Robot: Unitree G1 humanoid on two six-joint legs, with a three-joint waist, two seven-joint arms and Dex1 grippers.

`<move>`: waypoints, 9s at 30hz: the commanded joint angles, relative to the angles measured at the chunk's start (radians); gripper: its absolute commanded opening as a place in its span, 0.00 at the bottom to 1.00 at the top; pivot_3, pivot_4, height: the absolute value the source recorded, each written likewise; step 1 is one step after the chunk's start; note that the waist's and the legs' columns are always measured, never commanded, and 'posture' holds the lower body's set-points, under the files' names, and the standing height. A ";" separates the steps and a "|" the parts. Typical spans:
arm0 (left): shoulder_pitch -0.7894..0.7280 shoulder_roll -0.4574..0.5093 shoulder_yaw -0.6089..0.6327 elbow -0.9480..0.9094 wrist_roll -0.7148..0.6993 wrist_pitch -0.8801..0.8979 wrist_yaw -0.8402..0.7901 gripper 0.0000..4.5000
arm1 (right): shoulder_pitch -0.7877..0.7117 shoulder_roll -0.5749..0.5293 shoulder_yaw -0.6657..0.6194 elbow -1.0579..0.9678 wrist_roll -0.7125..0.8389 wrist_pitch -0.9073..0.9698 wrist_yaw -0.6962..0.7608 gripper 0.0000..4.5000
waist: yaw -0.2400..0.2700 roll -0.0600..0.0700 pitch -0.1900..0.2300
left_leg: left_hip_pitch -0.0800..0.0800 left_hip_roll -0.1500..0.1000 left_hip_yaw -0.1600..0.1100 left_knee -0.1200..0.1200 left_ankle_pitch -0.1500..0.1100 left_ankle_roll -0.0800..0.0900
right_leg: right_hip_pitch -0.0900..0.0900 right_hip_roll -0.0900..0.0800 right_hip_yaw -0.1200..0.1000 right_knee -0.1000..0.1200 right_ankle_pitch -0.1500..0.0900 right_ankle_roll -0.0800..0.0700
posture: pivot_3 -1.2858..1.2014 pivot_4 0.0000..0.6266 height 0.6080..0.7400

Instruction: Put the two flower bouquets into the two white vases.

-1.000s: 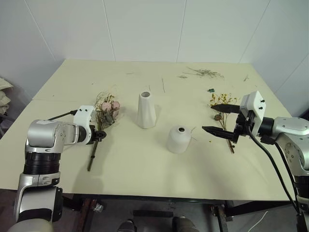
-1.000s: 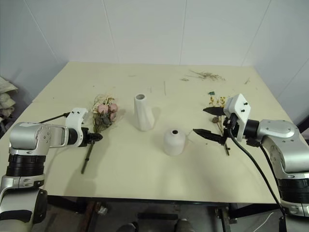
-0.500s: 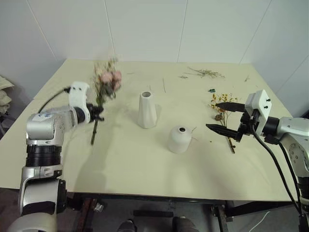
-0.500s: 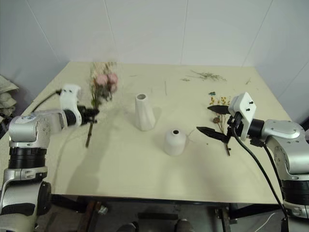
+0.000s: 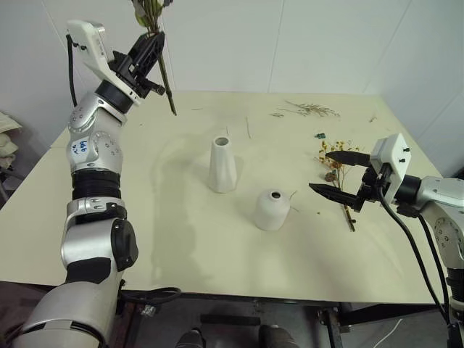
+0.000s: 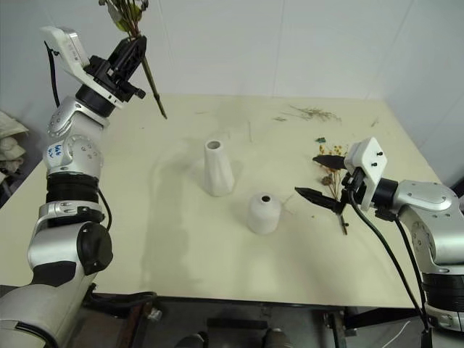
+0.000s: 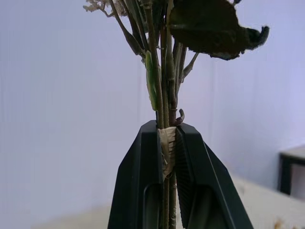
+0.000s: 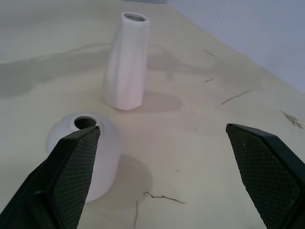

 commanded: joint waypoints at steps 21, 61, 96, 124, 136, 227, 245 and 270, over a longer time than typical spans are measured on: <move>-0.137 -0.125 0.109 0.263 -0.187 0.007 -0.345 0.02 | 0.063 -0.114 -0.205 -0.120 0.206 0.100 0.051 1.00 | 0.001 -0.002 0.001 | 0.000 0.000 -0.001 0.006 0.000 0.001 | 0.001 0.000 0.000 0.003 0.000 0.001 | 0.52 0.24 1.00; -0.054 -0.150 0.015 0.404 0.014 -0.109 -0.337 0.02 | 0.147 -0.101 -0.204 -0.169 0.188 0.065 -0.014 1.00 | 0.002 -0.002 0.001 | 0.000 0.000 -0.001 0.006 0.000 0.001 | 0.001 0.001 0.000 0.004 0.000 0.001 | 0.52 0.24 1.00; -0.127 -0.154 0.039 0.502 0.045 -0.136 -0.245 0.02 | 0.148 -0.088 -0.190 -0.168 0.171 0.043 -0.038 1.00 | 0.002 -0.002 0.001 | 0.000 0.000 0.000 0.007 0.000 0.001 | 0.001 0.000 0.000 0.004 0.000 0.001 | 0.52 0.24 1.00; -0.043 -0.138 -0.024 0.487 0.141 -0.075 -0.371 0.43 | 0.138 -0.080 -0.172 -0.182 0.168 0.054 -0.057 1.00 | 0.000 -0.002 0.001 | 0.000 0.000 0.000 0.006 0.000 0.001 | 0.001 0.001 0.000 0.004 0.000 0.001 | 0.52 0.24 1.00; -0.020 0.031 -0.086 0.403 0.170 -0.066 -0.588 1.00 | 0.142 -0.086 -0.164 -0.175 0.157 0.061 -0.057 1.00 | -0.002 -0.002 0.001 | 0.000 0.000 0.000 0.006 0.000 0.001 | 0.001 0.001 0.000 0.004 0.000 0.001 | 0.52 0.24 1.00; 0.726 0.432 0.029 -0.678 -0.446 0.534 -0.761 1.00 | -0.101 0.441 -0.041 -0.253 0.149 0.094 -0.290 0.02 | -0.027 0.004 0.004 | 0.003 0.003 -0.001 -0.002 0.000 0.000 | -0.002 0.001 0.000 0.006 -0.002 -0.005 | 0.52 0.24 1.00; 0.746 0.449 0.040 -0.673 -0.437 0.539 -0.763 1.00 | -0.119 0.500 0.129 -0.018 -0.024 -0.138 -0.302 0.02 | -0.028 0.004 0.004 | 0.003 0.003 -0.001 -0.003 0.000 0.000 | -0.002 0.001 0.000 0.007 -0.002 -0.006 | 0.52 0.24 1.00; 0.797 0.472 0.095 -0.592 -0.396 0.475 -0.769 1.00 | -0.084 0.529 0.159 -0.115 0.029 -0.088 -0.322 0.02 | -0.027 0.004 0.004 | 0.004 0.003 -0.001 -0.004 0.000 0.000 | -0.002 0.001 -0.001 0.006 -0.003 -0.007 | 0.52 0.24 1.00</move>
